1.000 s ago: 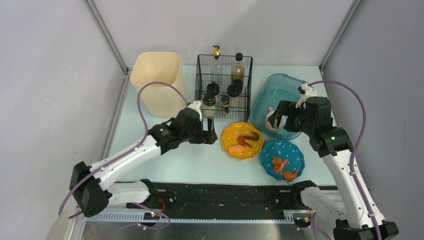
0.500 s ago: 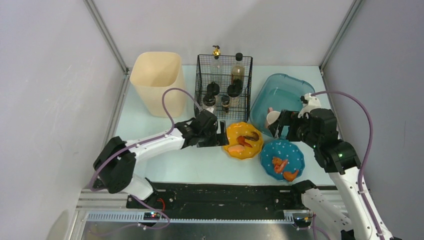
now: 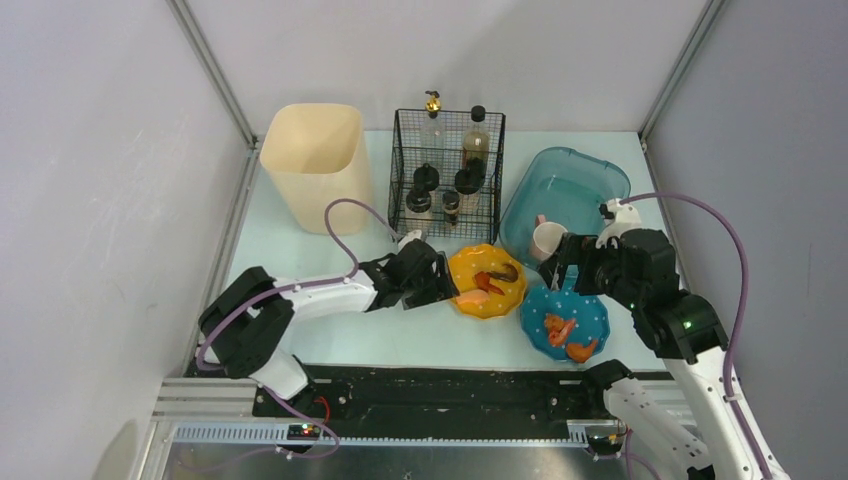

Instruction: Clear the kitchen counter

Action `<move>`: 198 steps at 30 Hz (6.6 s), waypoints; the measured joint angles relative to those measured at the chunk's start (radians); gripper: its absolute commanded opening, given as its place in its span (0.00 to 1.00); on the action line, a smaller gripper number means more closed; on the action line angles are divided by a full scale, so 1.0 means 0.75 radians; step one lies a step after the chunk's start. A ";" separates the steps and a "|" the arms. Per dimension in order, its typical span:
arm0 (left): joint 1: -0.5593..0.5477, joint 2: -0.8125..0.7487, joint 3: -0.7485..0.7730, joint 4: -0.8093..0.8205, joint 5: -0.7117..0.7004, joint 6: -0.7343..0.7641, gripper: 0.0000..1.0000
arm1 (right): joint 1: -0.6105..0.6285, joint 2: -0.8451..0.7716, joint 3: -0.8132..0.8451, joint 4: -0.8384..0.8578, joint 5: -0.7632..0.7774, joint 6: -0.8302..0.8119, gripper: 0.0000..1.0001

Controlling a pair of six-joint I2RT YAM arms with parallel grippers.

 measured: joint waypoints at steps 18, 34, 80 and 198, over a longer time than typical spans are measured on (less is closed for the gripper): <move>-0.033 0.100 -0.051 0.148 -0.191 -0.151 0.55 | 0.013 -0.062 -0.038 -0.041 0.032 0.001 0.99; -0.045 0.191 -0.062 0.345 -0.199 -0.223 0.32 | 0.029 -0.077 -0.060 -0.045 0.036 0.026 0.99; -0.097 -0.554 -0.038 -0.401 -0.236 -0.024 0.00 | 0.057 -0.091 -0.074 -0.007 0.051 0.035 1.00; 0.957 0.397 2.049 -1.130 -1.195 1.255 0.00 | 0.131 -0.129 -0.074 -0.108 0.102 0.086 1.00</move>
